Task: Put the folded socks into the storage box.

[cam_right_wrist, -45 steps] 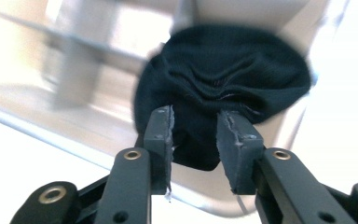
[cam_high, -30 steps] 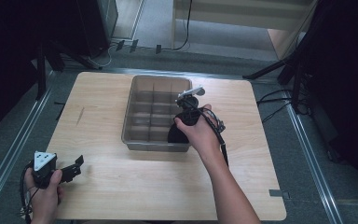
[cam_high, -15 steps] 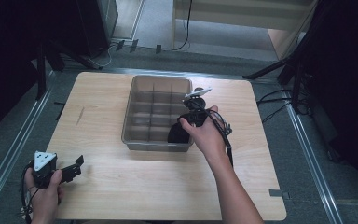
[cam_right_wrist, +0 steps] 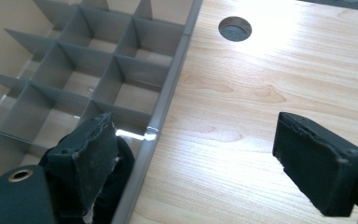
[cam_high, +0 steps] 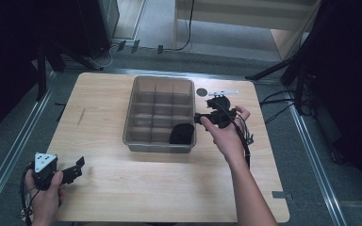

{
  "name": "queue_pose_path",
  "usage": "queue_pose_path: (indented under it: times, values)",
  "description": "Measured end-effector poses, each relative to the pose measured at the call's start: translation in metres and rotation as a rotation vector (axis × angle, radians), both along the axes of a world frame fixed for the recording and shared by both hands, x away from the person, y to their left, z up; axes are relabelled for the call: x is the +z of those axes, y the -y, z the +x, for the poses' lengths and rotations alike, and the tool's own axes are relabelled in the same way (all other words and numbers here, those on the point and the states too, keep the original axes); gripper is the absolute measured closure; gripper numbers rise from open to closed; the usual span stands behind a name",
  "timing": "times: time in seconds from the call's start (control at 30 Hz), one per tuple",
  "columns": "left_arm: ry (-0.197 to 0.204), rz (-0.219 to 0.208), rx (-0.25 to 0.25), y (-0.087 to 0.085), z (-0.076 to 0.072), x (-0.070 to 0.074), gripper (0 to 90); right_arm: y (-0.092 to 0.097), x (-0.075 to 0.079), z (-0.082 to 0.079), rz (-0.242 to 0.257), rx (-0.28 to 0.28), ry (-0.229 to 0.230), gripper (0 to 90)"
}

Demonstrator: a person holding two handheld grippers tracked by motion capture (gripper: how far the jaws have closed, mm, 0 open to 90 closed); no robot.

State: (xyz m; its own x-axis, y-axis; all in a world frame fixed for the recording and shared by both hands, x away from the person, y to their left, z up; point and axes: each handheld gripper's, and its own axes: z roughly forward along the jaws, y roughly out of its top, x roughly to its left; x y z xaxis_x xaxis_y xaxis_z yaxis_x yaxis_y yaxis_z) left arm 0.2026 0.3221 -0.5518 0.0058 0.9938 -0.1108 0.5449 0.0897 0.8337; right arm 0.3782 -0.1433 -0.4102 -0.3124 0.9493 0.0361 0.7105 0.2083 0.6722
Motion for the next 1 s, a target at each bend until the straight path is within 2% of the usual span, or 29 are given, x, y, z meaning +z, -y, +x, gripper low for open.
queue_pose_path:
  times: [0.07,0.17,0.3,0.5,0.63,0.73,0.9,1.0]
  values:
    - [-0.001,-0.001,0.001,0.0,0.0,0.0,4.8,0.011,-0.002,-0.003,-0.001,-0.025,0.024,10.3]
    - [-0.001,0.0,0.001,0.0,0.0,0.0,4.8,0.026,-0.007,-0.006,0.033,-0.02,0.028,6.4]
    - [-0.001,-0.001,0.002,0.0,0.0,0.0,4.8,0.042,-0.016,-0.011,0.054,-0.019,0.028,2.1]
    - [-0.002,0.003,0.002,0.0,0.0,0.0,4.8,0.062,-0.03,-0.019,0.059,-0.025,0.039,0.3]
    - [-0.001,0.004,0.002,0.0,0.0,0.0,4.8,0.079,-0.044,-0.027,0.04,-0.037,0.045,0.0]
    - [-0.001,0.004,0.003,0.0,-0.001,0.0,4.8,0.091,-0.052,-0.032,0.05,-0.046,0.046,0.0]
    - [0.0,0.004,0.004,0.0,-0.001,0.0,4.8,0.103,-0.062,-0.038,0.05,-0.055,0.046,0.0]
    - [0.0,0.005,0.004,0.0,-0.001,0.0,4.8,0.118,-0.074,-0.046,0.039,-0.067,0.044,0.0]
